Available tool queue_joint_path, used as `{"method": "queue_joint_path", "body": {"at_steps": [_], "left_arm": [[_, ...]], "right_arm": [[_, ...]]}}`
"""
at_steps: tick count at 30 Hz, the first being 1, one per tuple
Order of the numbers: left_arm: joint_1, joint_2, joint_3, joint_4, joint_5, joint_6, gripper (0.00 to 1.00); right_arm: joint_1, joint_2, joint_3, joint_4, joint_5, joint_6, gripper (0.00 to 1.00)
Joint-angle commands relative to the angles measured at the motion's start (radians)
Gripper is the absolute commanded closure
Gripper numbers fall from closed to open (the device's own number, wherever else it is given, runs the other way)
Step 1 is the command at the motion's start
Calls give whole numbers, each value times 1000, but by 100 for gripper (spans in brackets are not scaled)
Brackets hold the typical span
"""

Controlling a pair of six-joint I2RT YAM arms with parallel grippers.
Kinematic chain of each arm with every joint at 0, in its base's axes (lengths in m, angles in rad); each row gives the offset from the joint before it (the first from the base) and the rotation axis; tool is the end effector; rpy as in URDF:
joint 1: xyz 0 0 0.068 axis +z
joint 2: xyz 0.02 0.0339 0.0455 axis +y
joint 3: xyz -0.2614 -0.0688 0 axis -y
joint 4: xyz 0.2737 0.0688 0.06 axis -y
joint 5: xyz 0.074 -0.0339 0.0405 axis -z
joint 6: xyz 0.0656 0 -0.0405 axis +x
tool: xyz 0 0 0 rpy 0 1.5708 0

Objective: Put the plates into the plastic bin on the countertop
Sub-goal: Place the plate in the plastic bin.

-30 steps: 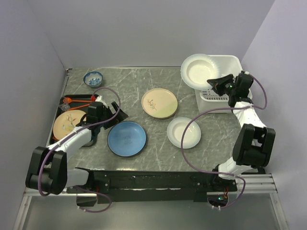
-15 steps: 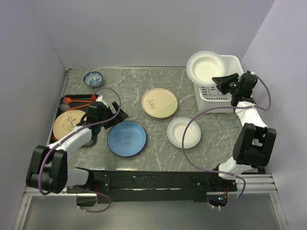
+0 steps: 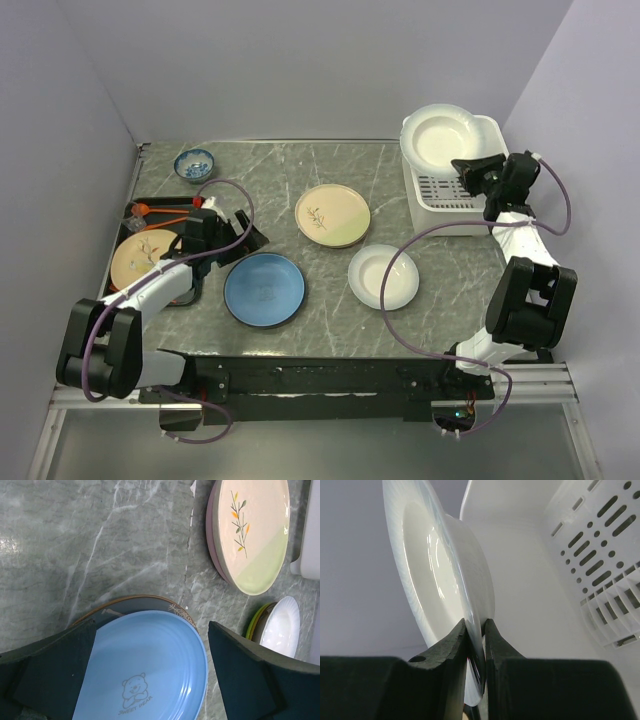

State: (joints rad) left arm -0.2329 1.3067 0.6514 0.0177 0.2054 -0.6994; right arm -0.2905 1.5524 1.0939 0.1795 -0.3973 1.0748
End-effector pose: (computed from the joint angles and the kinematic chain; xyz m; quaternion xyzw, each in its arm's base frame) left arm 0.3048 -0.0860 0.1643 -0.1605 0.8750 -0.2829 0.3586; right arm 0.4063 -0.0950 0.2705 0.4017 0.6824 0.3711 0.4851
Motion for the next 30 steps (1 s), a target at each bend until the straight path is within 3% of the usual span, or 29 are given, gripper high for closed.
{"method": "queue_joint_path", "body": {"at_steps": [1,14,30], "left_arm": [[-5,2,39,13,14,21,1],[-5,3,44,1,9,28,1],[-6,22,44,4,9,28,1]], "right_arm": [[-9,-25,34,218,55,48,100],[-7,-23,-78,353,169,96,100],[-7,52,-62,402,199,119,100]]}}
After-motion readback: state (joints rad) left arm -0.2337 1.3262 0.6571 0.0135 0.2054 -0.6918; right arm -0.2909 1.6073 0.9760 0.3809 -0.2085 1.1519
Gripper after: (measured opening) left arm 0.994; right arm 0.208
